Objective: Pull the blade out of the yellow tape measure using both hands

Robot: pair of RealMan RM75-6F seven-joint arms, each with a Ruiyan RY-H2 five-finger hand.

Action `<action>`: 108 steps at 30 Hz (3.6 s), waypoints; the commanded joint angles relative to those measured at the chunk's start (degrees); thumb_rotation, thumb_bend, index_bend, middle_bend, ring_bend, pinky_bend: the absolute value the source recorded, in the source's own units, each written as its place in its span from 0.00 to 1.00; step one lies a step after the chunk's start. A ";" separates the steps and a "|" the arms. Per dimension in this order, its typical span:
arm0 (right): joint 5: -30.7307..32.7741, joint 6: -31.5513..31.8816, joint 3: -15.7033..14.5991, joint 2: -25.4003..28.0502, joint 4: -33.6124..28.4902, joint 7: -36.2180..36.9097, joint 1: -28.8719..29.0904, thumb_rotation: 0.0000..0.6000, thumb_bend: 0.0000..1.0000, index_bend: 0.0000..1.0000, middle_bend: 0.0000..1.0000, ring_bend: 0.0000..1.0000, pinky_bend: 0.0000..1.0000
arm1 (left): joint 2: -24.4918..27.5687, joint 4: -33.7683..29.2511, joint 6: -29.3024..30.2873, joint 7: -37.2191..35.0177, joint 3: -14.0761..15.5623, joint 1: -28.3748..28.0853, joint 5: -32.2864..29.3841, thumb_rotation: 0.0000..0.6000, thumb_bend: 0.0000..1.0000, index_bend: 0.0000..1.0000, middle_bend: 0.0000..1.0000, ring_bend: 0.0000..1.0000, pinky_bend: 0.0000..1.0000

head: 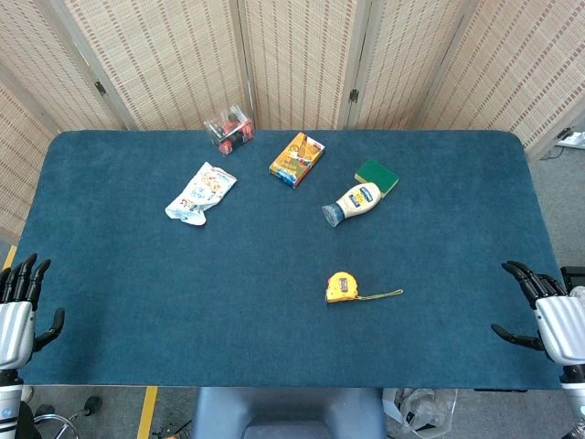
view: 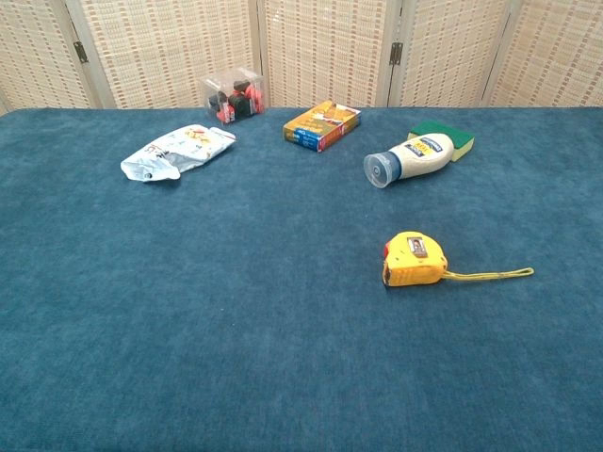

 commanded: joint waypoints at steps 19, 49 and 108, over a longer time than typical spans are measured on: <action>0.82 -15.04 3.25 0.62 -13.09 -13.54 8.37 1.00 0.15 0.05 0.16 0.23 0.21 | 0.34 -0.28 -0.77 -0.96 -0.88 0.60 1.25 1.00 0.48 0.00 0.00 0.00 0.00; 39.49 -37.49 11.00 -24.43 -9.14 -54.82 37.04 1.00 0.15 0.25 0.30 0.25 0.22 | 2.09 -0.55 -2.61 -2.58 -1.59 0.76 0.78 1.00 0.48 0.00 0.00 0.00 0.00; 63.01 -32.53 24.43 -29.55 -11.90 -50.31 58.87 1.00 0.15 0.62 0.53 0.40 0.25 | -6.02 -15.08 -22.88 0.03 -13.72 -20.16 -21.54 1.00 0.36 0.00 0.00 0.00 0.00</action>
